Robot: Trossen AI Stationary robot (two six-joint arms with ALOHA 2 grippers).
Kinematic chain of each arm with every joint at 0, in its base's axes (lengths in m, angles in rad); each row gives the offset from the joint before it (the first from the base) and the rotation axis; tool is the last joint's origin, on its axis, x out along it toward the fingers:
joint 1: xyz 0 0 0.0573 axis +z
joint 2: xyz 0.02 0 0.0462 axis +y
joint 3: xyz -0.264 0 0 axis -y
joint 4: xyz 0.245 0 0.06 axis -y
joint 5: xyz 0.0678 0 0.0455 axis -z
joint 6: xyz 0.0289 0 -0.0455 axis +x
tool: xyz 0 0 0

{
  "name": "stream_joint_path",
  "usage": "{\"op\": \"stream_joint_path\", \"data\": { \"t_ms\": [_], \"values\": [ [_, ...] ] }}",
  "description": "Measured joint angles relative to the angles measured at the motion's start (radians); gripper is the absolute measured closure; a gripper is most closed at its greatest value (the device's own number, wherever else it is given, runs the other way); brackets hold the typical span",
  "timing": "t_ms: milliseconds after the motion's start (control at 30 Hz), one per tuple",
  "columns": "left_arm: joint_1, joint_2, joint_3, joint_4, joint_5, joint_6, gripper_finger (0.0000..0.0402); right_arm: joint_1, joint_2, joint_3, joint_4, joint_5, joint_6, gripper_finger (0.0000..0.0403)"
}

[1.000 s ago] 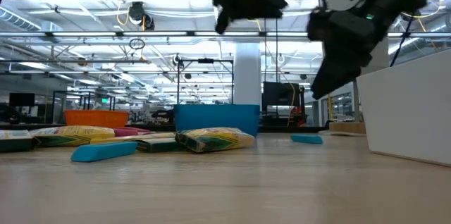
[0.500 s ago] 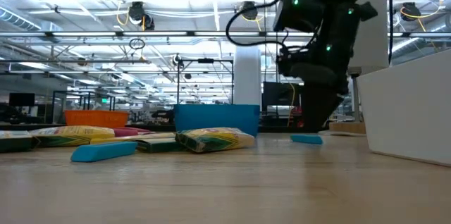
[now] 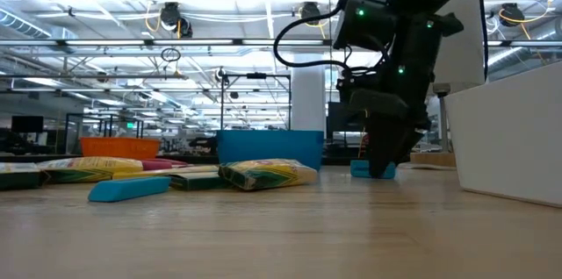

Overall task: Pick & Place School Supplies
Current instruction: Put the blue eraser into the white bin

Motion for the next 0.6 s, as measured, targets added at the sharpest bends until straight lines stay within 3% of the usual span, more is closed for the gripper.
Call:
{"op": "stream_joint_path", "data": {
  "t_ms": [167,600],
  "values": [
    [-0.003,0.0,0.0,-0.004,0.0,-0.002,0.0314,0.008,-0.003,-0.002,-0.005,-0.001,-0.005,0.0236],
    [-0.002,0.0,0.0,-0.016,0.0,-0.003,0.0314,0.041,-0.011,-0.005,0.027,-0.019,-0.139,0.0375]
  ]
}}
